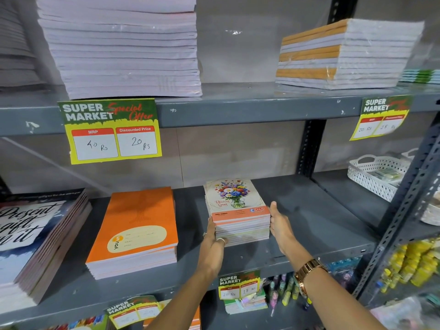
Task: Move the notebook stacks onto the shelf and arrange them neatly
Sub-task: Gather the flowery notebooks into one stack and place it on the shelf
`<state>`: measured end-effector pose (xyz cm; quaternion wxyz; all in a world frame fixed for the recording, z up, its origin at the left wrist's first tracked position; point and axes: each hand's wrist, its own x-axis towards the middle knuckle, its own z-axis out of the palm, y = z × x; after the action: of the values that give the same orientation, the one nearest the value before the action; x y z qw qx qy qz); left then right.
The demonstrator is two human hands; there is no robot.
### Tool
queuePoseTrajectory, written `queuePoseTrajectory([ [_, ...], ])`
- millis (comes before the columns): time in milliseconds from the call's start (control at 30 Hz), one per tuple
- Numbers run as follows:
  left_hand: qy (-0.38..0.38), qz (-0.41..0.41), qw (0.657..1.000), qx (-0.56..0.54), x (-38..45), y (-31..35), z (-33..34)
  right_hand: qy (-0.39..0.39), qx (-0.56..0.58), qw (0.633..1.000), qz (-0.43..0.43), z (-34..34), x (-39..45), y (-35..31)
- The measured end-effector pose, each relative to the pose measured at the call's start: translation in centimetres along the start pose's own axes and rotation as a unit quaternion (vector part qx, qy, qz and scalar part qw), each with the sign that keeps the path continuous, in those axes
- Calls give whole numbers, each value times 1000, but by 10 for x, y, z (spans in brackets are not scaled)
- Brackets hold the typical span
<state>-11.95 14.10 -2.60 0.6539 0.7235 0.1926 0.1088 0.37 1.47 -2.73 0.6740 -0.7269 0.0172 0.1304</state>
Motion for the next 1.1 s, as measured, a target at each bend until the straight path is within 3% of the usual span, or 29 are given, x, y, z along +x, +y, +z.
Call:
queuePoseTrajectory([
  [200,26,27,999,-1,-3,15,5,-22,52,998,11,-2,-6,-10],
  [600,37,8,999,22,-3,2,11,-48,15,999,19,-1,-6,-12],
  [1100,-3,31,999,-43,-6,8,15,-56,18,998,30,2,-9,-11],
])
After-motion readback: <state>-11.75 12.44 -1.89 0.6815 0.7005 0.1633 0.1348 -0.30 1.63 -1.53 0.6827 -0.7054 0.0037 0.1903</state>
